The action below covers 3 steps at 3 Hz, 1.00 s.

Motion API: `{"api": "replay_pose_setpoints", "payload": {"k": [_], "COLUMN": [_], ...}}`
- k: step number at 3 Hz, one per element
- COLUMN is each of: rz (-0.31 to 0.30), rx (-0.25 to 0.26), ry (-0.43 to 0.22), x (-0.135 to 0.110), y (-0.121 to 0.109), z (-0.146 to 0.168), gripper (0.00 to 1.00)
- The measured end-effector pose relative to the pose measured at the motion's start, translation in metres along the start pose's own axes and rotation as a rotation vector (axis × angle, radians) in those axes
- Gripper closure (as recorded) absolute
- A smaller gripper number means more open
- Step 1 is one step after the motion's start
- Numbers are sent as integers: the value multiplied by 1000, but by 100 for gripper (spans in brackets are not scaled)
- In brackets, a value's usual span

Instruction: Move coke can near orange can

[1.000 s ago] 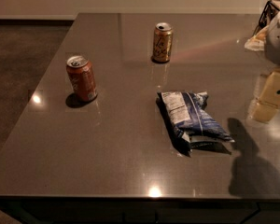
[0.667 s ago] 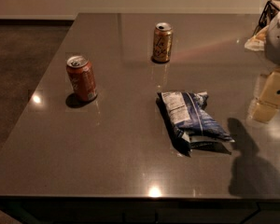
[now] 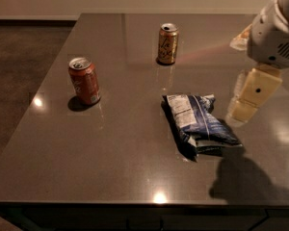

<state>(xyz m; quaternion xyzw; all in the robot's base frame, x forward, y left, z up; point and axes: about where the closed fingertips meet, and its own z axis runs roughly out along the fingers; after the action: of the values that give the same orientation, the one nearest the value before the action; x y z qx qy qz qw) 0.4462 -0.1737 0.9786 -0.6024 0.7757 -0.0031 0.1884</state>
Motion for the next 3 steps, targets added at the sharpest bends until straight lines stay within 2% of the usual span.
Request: {"api": "replay_pose_setpoints", "payload": {"k": [1, 3], "rz": [21, 27], "rx": [-31, -94], "ry": [-87, -195], "x": [-50, -146], "y": [8, 34], "z": [12, 44], "gripper": [0, 0]}}
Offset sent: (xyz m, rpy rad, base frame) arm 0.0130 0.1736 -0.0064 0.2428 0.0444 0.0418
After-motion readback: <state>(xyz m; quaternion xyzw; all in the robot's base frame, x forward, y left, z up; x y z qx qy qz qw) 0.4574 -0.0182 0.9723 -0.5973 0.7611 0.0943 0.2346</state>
